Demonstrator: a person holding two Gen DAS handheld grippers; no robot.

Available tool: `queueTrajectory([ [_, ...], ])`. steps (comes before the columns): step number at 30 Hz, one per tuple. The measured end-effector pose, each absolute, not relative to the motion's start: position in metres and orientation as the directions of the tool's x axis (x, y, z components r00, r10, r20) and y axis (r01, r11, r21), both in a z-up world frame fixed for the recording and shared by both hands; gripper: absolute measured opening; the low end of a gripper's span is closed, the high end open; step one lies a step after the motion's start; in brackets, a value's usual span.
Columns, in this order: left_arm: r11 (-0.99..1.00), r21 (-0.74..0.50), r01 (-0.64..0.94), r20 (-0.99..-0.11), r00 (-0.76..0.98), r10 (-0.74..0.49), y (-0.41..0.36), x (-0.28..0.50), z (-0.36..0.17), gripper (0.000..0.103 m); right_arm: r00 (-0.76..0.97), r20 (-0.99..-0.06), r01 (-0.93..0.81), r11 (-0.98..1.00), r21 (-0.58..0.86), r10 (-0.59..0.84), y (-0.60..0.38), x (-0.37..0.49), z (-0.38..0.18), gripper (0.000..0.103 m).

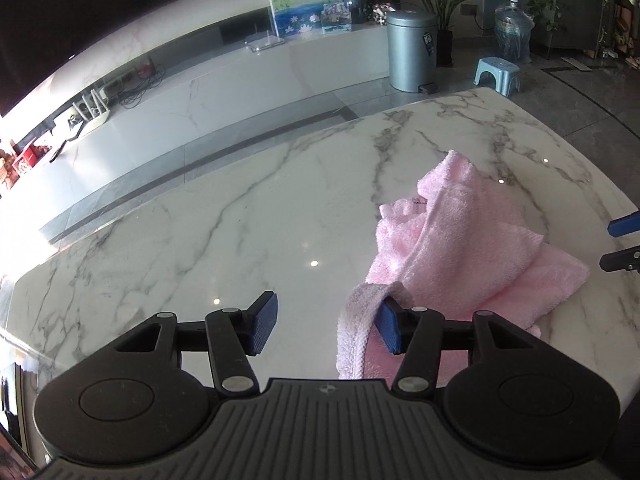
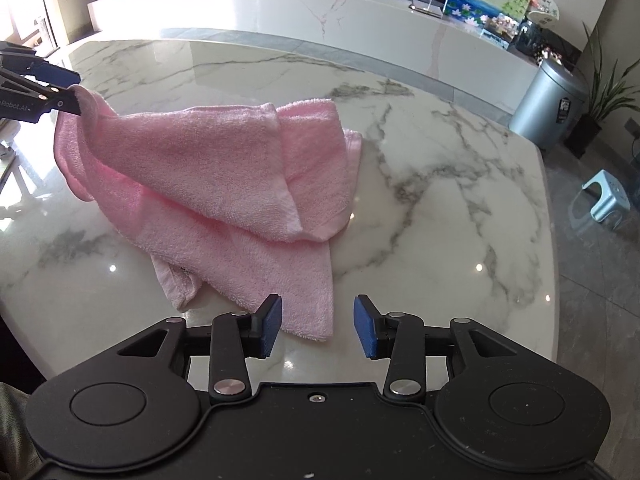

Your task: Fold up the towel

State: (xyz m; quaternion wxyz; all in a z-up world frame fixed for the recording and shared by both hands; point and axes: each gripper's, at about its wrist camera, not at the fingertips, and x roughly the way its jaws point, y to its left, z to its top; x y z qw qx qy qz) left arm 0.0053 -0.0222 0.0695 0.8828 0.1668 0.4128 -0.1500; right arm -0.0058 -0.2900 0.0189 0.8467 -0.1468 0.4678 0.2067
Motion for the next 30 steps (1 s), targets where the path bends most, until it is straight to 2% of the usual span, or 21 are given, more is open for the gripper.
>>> queueTrajectory([
  [3, 0.874, 0.204, 0.441, -0.775, 0.618, -0.131, -0.040, 0.008, 0.070, 0.051, 0.461, -0.846, -0.506, 0.863, -0.003, 0.267, -0.288, 0.000, 0.023, 0.039],
  [6, 0.866, 0.190, 0.462, -0.780, 0.607, -0.153, -0.046, 0.008, 0.068, 0.048, 0.451, -0.841, -0.579, 0.815, -0.022, 0.298, -0.275, 0.011, 0.026, 0.039],
  [7, 0.866, 0.176, 0.468, -0.785, 0.597, -0.163, -0.046, 0.009, 0.067, 0.044, 0.442, -0.841, -0.615, 0.788, -0.031, 0.312, -0.269, 0.015, 0.028, 0.039],
  [9, 0.864, 0.159, 0.477, -0.796, 0.580, -0.174, -0.046, 0.010, 0.064, 0.029, 0.417, -0.841, -0.690, 0.723, -0.047, 0.343, -0.256, 0.023, 0.032, 0.039],
  [12, 0.853, 0.158, 0.498, -0.806, 0.564, -0.180, -0.046, 0.009, 0.063, 0.017, 0.357, -0.851, -0.797, 0.601, -0.061, 0.386, -0.233, 0.037, 0.038, 0.039],
  [15, 0.848, 0.156, 0.506, -0.812, 0.555, -0.182, -0.043, 0.009, 0.063, 0.012, 0.291, -0.870, -0.886, 0.456, -0.087, 0.398, -0.208, 0.046, 0.042, 0.039],
  [21, 0.848, 0.147, 0.510, -0.822, 0.539, -0.181, -0.030, 0.010, 0.062, 0.011, 0.208, -0.902, -0.972, 0.183, -0.148, 0.379, -0.163, 0.058, 0.047, 0.039],
  [30, 0.838, 0.097, 0.536, -0.820, 0.520, -0.238, -0.010, 0.007, 0.061, 0.010, 0.122, -0.954, -0.977, -0.137, -0.164, 0.274, -0.103, 0.067, 0.045, 0.039],
])
